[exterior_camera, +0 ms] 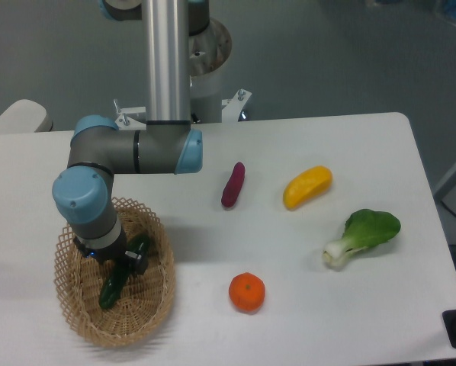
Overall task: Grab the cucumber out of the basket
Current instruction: 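Lower the gripper onto the green cucumber and close on it, then lift the cucumber out of the basket toward the tangerine, then carry the cucumber over beside the bok choy and hold it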
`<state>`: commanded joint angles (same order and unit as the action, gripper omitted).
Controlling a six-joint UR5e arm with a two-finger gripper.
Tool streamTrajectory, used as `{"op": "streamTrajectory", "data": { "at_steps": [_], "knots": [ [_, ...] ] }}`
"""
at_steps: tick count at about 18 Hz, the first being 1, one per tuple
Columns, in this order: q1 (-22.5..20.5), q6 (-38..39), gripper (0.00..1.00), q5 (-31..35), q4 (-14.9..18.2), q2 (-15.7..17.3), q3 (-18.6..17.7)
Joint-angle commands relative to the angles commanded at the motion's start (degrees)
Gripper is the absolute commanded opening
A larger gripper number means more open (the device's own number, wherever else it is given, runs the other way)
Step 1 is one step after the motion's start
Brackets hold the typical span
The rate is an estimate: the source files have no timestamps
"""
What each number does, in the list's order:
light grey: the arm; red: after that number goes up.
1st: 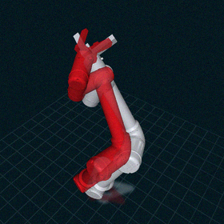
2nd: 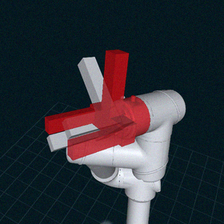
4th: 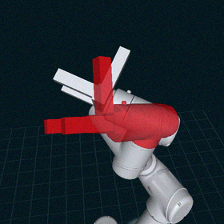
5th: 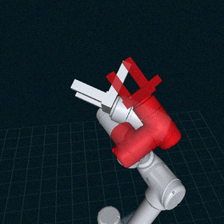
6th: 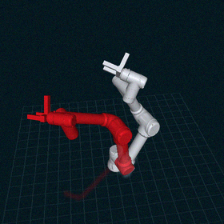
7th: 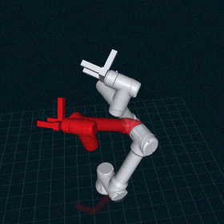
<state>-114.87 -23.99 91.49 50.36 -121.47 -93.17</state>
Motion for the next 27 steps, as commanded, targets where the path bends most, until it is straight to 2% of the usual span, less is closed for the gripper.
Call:
{"op": "streamTrajectory", "data": {
  "at_steps": [4,6,10,15,18,22,27],
  "knots": [
    [-0.09,-0.53,0.16,0.00,0.44,0.26,1.67],
    [-0.26,-1.67,0.14,0.18,1.22,0.61,3.68],
    [-2.10,-8.87,0.14,0.26,1.84,3.77,4.66],
    [-10.53,-23.35,0.14,0.09,7.64,8.43,5.10],
    [-17.12,-31.45,0.14,-0.09,8.26,9.40,5.10],
    [-25.03,-43.57,0.14,-0.26,10.98,10.72,5.36],
    [-31.28,-51.06,0.14,-0.70,11.42,10.37,5.98]
  ]
}}
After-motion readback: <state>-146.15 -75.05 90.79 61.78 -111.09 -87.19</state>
